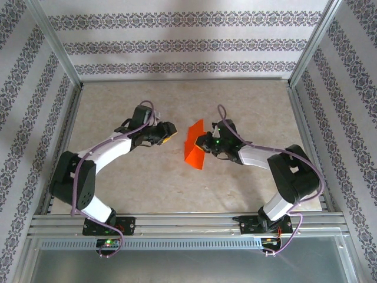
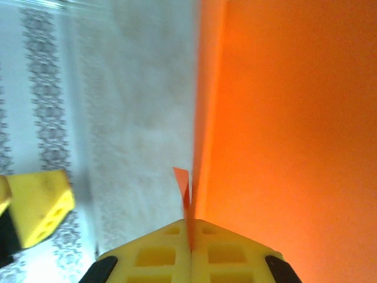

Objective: Fold a paper plane with a square sheet of paper (pick it up from the middle)
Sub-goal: Pick up the paper from the center of the table, then turn over the paper at the center of the table.

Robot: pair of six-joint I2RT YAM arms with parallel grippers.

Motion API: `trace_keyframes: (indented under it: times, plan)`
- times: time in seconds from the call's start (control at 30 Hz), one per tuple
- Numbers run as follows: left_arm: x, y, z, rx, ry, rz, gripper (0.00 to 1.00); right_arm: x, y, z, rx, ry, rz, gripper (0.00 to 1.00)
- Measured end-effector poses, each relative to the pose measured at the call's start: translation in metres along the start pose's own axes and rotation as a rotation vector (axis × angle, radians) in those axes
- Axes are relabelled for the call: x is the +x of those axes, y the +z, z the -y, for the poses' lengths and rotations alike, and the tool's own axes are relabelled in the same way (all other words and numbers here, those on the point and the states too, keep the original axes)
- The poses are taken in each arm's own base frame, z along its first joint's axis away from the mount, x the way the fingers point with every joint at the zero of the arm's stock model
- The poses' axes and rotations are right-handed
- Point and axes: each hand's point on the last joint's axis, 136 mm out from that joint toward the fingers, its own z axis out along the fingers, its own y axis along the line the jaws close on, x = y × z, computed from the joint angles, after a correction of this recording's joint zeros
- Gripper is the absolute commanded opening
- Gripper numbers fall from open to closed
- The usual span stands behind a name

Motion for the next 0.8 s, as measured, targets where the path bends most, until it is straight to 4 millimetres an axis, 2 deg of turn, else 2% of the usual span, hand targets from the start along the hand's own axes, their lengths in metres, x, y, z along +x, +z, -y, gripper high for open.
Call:
trace_keyframes:
  times: [0.13, 0.27, 0.47, 0.6, 0.8]
  plan:
    - [0.009, 0.0, 0.019, 0.155, 0.001, -0.032, 0.77, -0.017, -0.018, -0.029, -0.114, -0.041, 0.026, 0.01]
    - [0.019, 0.0, 0.026, 0.258, -0.021, -0.062, 0.84, -0.018, -0.025, -0.051, -0.198, -0.06, 0.005, 0.01]
    - [0.023, -0.002, 0.05, 0.361, 0.001, -0.079, 0.87, -0.015, -0.03, -0.076, -0.31, -0.046, -0.038, 0.02]
    - [0.026, 0.0, 0.056, 0.388, -0.001, -0.092, 0.82, -0.014, -0.028, -0.082, -0.353, -0.019, -0.061, 0.03]
    - [0.028, 0.008, 0.055, 0.405, -0.031, -0.12, 0.58, -0.014, -0.027, -0.087, -0.391, 0.004, -0.08, 0.04]
